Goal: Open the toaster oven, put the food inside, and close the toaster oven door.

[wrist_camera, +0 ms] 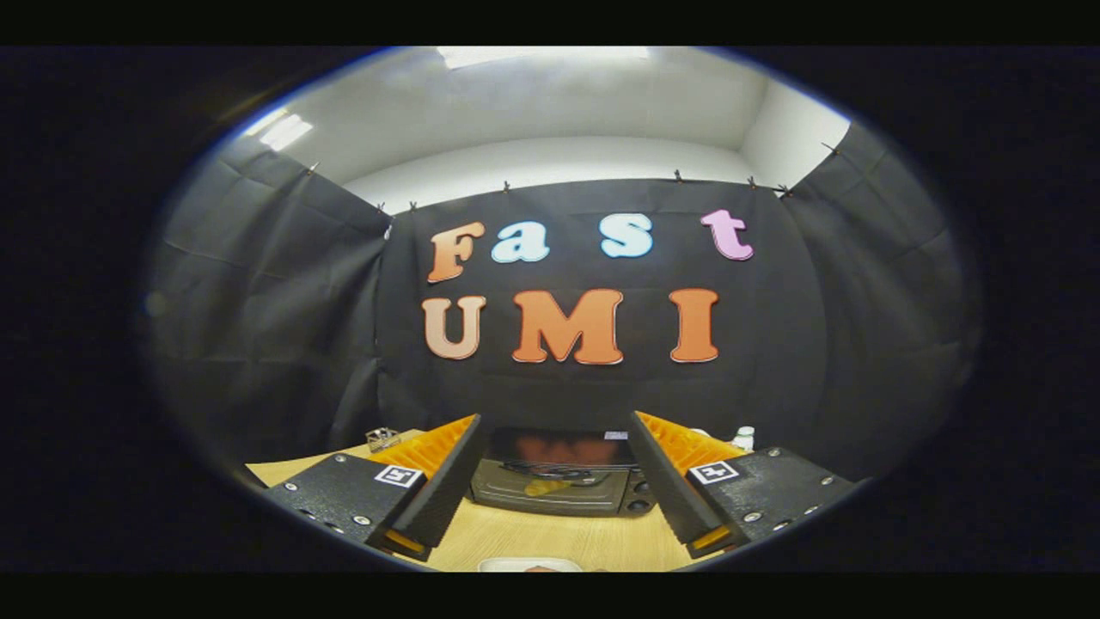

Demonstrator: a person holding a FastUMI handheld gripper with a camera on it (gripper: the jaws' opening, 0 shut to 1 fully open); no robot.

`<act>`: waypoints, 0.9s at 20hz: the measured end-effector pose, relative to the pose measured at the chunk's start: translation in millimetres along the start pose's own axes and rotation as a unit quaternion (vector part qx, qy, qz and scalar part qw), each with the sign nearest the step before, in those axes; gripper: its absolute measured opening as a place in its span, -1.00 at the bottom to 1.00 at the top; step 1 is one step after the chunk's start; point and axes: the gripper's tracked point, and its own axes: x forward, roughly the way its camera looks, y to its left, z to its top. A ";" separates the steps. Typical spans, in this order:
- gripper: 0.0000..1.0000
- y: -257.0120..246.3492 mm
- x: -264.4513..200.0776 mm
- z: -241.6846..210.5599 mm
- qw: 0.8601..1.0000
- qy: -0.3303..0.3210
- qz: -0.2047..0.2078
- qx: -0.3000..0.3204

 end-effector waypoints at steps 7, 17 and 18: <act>0.94 -9.2 -6.1 4.1 1.000 -0.015 0.010 0.018; 0.94 1.9 -17.3 22.0 0.997 -0.055 0.054 0.016; 0.94 4.5 -17.7 23.9 0.996 -0.061 0.063 0.018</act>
